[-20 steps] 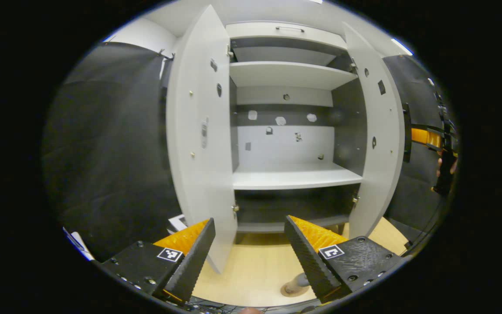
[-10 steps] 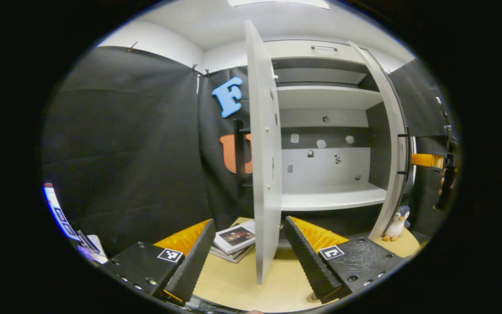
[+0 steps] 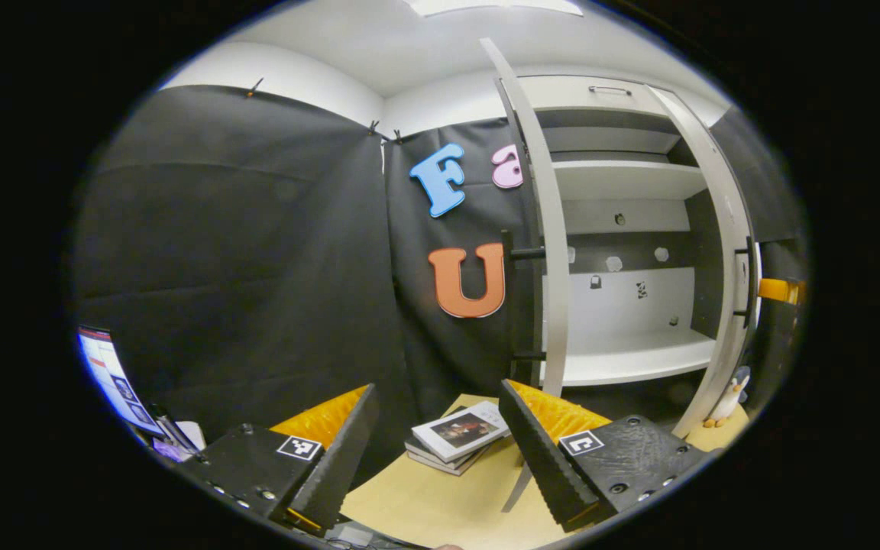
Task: Grasp the bottle in the cabinet with the left hand and place it on the coaster, then close the right door with the right hand and the left door with the left hand.
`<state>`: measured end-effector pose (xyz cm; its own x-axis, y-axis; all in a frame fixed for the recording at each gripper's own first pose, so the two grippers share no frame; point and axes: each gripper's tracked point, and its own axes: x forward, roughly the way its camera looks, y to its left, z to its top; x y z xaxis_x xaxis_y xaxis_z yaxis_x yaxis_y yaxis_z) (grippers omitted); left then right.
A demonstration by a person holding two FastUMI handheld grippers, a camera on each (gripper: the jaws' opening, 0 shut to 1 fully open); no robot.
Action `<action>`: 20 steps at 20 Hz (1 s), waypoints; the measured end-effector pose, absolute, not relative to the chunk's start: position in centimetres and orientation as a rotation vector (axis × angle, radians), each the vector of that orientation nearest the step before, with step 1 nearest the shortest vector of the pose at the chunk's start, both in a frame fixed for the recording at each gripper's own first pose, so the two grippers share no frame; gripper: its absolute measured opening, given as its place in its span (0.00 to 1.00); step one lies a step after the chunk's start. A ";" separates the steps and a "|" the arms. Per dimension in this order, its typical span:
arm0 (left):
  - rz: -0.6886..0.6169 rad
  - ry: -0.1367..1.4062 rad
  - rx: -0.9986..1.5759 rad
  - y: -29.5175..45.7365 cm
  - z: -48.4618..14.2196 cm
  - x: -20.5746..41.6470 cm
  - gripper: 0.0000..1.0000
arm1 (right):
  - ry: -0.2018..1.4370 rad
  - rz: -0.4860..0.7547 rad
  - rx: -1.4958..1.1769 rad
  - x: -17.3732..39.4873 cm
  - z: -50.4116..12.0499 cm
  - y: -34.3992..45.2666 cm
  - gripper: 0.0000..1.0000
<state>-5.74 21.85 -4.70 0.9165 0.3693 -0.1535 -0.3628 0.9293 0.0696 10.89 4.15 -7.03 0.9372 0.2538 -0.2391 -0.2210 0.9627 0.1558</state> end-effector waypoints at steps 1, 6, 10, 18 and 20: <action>0.380 0.158 0.055 22.3 -4.6 -5.3 0.97 | 0.261 0.226 0.129 10.4 -7.1 3.7 0.93; 0.369 0.159 0.061 23.6 -4.4 -2.9 0.97 | 0.285 0.161 0.092 7.9 -8.1 1.7 0.93; 0.327 0.141 0.051 23.8 -3.3 -0.7 0.97 | 0.285 0.107 0.078 6.3 -7.8 -0.4 0.93; 0.259 0.149 -0.018 23.2 -3.7 0.6 0.96 | 0.289 0.053 0.075 4.3 -7.4 -3.3 0.93; 0.229 0.154 -0.014 23.1 -3.5 0.8 0.92 | 0.284 0.045 0.075 4.0 -7.1 -4.0 0.93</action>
